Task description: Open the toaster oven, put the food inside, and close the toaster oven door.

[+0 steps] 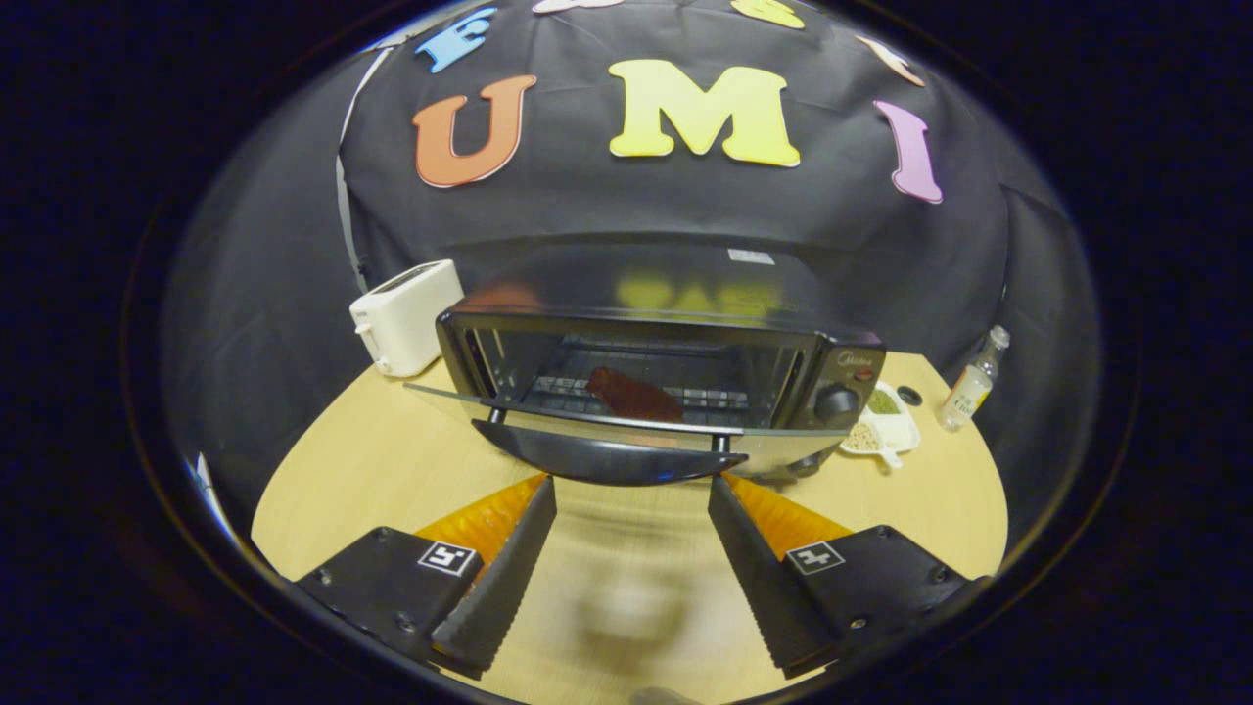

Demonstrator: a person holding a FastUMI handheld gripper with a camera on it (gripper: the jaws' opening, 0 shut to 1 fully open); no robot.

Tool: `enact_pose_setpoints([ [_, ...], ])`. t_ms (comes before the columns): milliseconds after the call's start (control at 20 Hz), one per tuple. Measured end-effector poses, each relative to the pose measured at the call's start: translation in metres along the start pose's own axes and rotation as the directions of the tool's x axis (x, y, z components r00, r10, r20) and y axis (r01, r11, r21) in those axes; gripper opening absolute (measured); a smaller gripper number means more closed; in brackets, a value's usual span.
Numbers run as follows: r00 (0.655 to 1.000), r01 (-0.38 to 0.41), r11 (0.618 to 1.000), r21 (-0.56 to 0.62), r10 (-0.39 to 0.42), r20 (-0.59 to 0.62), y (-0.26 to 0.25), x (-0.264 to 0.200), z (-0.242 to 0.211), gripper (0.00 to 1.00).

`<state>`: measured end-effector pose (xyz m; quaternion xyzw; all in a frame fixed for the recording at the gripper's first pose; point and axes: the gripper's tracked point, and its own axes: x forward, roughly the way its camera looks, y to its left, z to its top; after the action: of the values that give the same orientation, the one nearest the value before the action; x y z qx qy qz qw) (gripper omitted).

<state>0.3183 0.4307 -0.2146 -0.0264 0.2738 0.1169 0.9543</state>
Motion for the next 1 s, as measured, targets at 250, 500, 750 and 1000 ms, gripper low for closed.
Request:
enact_pose_setpoints([
  [250,0.998,0.008,1.000,0.002,-0.008,0.062,-0.005,0.005,0.038,1.00],
  [500,0.996,0.015,1.000,0.022,-0.017,0.093,-0.010,-0.012,0.049,1.00],
  [750,0.982,0.039,0.997,0.059,-0.049,0.184,-0.036,-0.076,0.083,1.00],
  [1000,0.933,0.123,0.988,0.092,-0.147,0.327,-0.101,-0.172,0.131,1.00],
])
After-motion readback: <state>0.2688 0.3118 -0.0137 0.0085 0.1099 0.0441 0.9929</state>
